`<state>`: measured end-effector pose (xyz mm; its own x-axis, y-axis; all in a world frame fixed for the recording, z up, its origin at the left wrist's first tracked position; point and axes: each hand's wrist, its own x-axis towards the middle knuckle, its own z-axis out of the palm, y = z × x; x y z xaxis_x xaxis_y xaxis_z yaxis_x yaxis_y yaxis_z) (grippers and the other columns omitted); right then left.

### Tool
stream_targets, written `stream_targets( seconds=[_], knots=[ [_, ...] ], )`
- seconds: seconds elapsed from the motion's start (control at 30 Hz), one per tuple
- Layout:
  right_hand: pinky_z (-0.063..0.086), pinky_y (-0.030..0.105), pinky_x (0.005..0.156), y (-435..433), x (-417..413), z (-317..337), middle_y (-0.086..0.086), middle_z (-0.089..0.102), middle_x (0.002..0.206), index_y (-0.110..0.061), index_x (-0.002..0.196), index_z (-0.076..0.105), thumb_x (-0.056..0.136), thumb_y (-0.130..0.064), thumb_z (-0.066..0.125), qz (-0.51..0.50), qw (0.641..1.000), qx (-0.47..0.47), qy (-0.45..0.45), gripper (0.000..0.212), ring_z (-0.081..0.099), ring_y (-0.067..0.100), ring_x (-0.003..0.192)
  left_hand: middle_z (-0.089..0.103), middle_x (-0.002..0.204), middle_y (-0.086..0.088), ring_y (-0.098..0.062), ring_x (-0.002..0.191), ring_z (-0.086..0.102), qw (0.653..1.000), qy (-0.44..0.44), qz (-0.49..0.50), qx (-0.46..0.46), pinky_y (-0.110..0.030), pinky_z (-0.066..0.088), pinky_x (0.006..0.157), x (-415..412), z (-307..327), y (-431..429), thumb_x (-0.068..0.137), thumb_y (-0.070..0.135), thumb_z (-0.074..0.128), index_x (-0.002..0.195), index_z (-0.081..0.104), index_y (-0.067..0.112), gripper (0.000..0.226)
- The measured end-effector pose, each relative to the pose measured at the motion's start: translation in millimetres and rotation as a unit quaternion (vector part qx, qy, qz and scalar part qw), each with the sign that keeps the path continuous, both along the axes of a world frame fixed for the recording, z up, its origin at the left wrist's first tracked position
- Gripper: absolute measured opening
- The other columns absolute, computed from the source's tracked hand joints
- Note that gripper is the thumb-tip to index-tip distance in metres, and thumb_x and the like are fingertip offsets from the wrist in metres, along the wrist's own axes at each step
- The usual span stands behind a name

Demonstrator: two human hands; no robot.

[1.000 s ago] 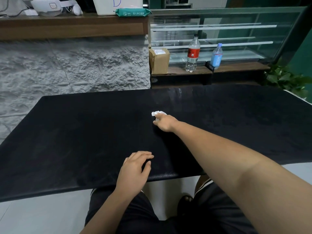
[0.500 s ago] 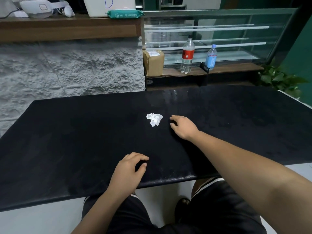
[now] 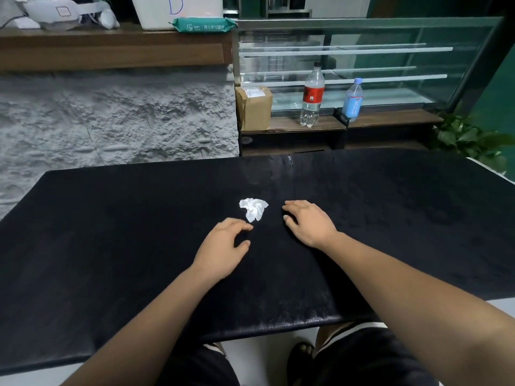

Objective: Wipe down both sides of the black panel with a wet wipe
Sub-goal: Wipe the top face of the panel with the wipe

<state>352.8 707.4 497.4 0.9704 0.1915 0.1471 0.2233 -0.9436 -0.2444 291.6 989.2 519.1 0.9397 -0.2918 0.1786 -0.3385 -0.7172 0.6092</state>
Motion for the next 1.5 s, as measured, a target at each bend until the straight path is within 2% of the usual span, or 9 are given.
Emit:
stream_targets(
  seconds=[0.27,0.43,0.57,0.83,1.03,1.1,1.2,1.3,1.5],
  knots=[
    [0.028,0.031,0.120,-3.2,7.2,-10.4,-0.013,0.046,0.160,-0.027,0.150,0.055,0.108,-0.047,0.037,0.014,1.000,-0.003,-0.021,0.050,0.037,0.008,0.149,0.036,0.165,0.012,-0.013,0.153,0.029,0.989,-0.057,-0.033,0.129,-0.041,0.035,0.117,69.6,-7.0,-20.7,0.107,0.030,0.056,0.148,0.058,0.040,0.041],
    [0.028,0.029,0.120,0.1,5.9,-12.6,-0.011,0.046,0.160,-0.026,0.150,0.054,0.111,-0.044,0.033,0.016,0.999,-0.009,-0.037,0.048,0.037,0.009,0.149,0.053,0.151,0.017,-0.014,0.144,0.043,0.978,-0.089,-0.076,0.172,-0.037,0.041,0.111,98.5,-15.9,-25.7,0.110,0.030,0.050,0.136,0.068,0.036,0.032],
    [0.024,0.027,0.122,-1.1,4.8,-14.3,-0.011,0.043,0.162,-0.027,0.153,0.051,0.112,-0.047,0.029,0.013,0.999,-0.005,-0.036,0.051,0.034,0.007,0.151,0.060,0.145,0.018,-0.013,0.132,0.052,0.983,-0.081,-0.069,0.149,-0.028,0.044,0.108,113.1,-19.5,-30.5,0.110,0.030,0.053,0.136,0.070,0.035,0.032],
    [0.022,0.024,0.123,-1.8,4.3,-15.3,-0.016,0.042,0.162,-0.029,0.153,0.050,0.111,-0.049,0.026,0.008,0.999,0.011,-0.035,0.052,0.030,0.002,0.152,0.066,0.134,0.012,-0.021,0.124,0.057,0.979,-0.060,-0.114,0.159,-0.038,0.048,0.105,138.3,-17.2,-28.2,0.111,0.017,0.048,0.137,0.066,0.025,0.033],
    [0.024,0.025,0.124,-2.1,6.2,-13.8,-0.019,0.043,0.161,-0.031,0.152,0.053,0.111,-0.047,0.029,0.001,0.999,0.027,-0.032,0.049,0.031,-0.001,0.151,0.065,0.139,0.008,-0.017,0.125,0.061,0.983,-0.071,-0.058,0.159,-0.030,0.047,0.110,179.2,-14.8,-9.1,0.102,0.004,0.058,0.135,0.071,0.028,0.043],
    [0.024,0.025,0.124,-2.2,6.6,-14.0,-0.020,0.043,0.160,-0.032,0.151,0.053,0.111,-0.048,0.030,-0.001,0.999,0.031,-0.031,0.049,0.031,-0.001,0.151,0.068,0.126,0.008,-0.017,0.114,0.067,0.988,-0.073,-0.033,0.128,-0.026,0.051,0.102,190.0,-12.4,-3.5,0.100,0.002,0.062,0.125,0.077,0.026,0.038],
    [0.025,0.025,0.123,-2.4,7.0,-14.0,-0.020,0.044,0.160,-0.032,0.150,0.054,0.111,-0.048,0.031,-0.005,0.999,0.038,-0.031,0.048,0.032,-0.002,0.150,0.070,0.110,0.011,-0.015,0.102,0.070,0.994,-0.063,-0.001,0.090,-0.027,0.054,0.092,201.4,-8.3,0.8,0.102,0.010,0.065,0.117,0.079,0.028,0.028],
    [0.025,0.024,0.123,-2.4,7.8,-14.5,-0.020,0.044,0.159,-0.033,0.150,0.054,0.111,-0.048,0.031,-0.006,0.999,0.040,-0.030,0.048,0.031,-0.002,0.150,0.073,0.110,0.009,-0.017,0.104,0.069,0.996,-0.039,0.044,0.066,-0.036,0.056,0.093,206.6,-8.7,-2.7,0.101,0.017,0.069,0.122,0.076,0.031,0.026],
    [0.025,0.023,0.122,-1.0,7.9,-15.1,-0.021,0.045,0.159,-0.033,0.149,0.054,0.111,-0.049,0.029,-0.009,0.999,0.036,-0.035,0.049,0.032,-0.003,0.150,0.075,0.107,0.013,-0.011,0.100,0.070,0.998,-0.019,0.042,0.030,-0.033,0.056,0.092,199.2,-14.2,-18.2,0.099,0.021,0.071,0.113,0.079,0.035,0.021]
  ],
)
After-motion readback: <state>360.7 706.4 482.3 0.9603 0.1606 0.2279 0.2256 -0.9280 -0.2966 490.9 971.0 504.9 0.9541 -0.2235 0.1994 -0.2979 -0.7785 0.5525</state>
